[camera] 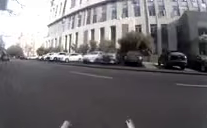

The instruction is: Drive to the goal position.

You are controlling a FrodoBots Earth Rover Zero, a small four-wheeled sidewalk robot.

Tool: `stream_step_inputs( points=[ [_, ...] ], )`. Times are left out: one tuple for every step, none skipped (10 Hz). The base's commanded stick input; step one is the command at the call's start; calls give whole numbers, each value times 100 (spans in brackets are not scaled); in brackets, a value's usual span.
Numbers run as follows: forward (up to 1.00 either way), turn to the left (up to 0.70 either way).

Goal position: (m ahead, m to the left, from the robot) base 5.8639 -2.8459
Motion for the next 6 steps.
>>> stream_step_inputs(
  points=[
    [46,26],
    [67,15],
    [70,14],
    [70,14],
    [70,14],
    [70,14]
  ],
)
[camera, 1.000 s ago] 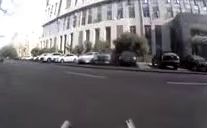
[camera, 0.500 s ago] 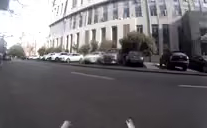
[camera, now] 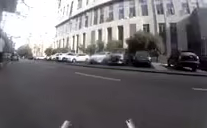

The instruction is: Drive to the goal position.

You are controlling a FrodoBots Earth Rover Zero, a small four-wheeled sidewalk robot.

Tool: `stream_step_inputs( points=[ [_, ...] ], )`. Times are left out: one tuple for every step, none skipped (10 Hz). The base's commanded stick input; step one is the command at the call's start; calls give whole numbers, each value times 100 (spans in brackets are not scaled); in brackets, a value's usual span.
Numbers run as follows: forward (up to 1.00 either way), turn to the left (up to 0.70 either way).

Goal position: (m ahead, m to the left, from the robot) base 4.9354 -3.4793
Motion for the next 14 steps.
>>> stream_step_inputs(
  points=[
    [70,14],
    [70,14],
    [70,14],
    [70,14],
    [70,14],
    [70,14],
    [70,14],
    [70,14],
    [70,14],
    [70,14],
    [70,14],
    [70,14],
    [70,14],
    [70,14]
  ],
)
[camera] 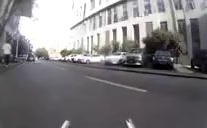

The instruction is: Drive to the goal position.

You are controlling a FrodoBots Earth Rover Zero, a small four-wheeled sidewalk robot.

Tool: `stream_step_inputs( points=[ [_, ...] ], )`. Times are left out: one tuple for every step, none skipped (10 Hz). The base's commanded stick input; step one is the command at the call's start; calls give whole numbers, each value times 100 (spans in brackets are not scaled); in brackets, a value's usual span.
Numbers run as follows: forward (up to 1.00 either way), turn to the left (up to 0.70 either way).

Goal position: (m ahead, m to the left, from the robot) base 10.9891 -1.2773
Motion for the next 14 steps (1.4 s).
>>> stream_step_inputs(
  points=[
    [70,14],
    [70,14],
    [70,14],
    [70,14],
    [70,14],
    [70,14],
    [70,14],
    [70,14],
    [70,14],
    [70,14],
    [70,14],
    [70,14],
    [70,14],
    [70,14]
  ],
)
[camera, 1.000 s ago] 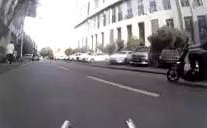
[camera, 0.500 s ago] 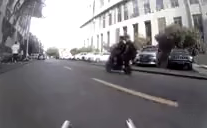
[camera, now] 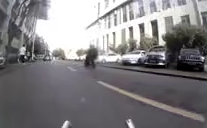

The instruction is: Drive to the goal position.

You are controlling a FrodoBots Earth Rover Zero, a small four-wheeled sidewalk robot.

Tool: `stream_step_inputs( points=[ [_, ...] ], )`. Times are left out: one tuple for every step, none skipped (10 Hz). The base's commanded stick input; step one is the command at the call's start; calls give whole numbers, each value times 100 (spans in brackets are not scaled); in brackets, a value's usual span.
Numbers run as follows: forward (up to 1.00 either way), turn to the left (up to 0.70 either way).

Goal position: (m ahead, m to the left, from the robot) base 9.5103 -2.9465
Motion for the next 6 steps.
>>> stream_step_inputs(
  points=[
    [70,14],
    [70,14],
    [70,14],
    [70,14],
    [70,14],
    [70,14]
  ],
)
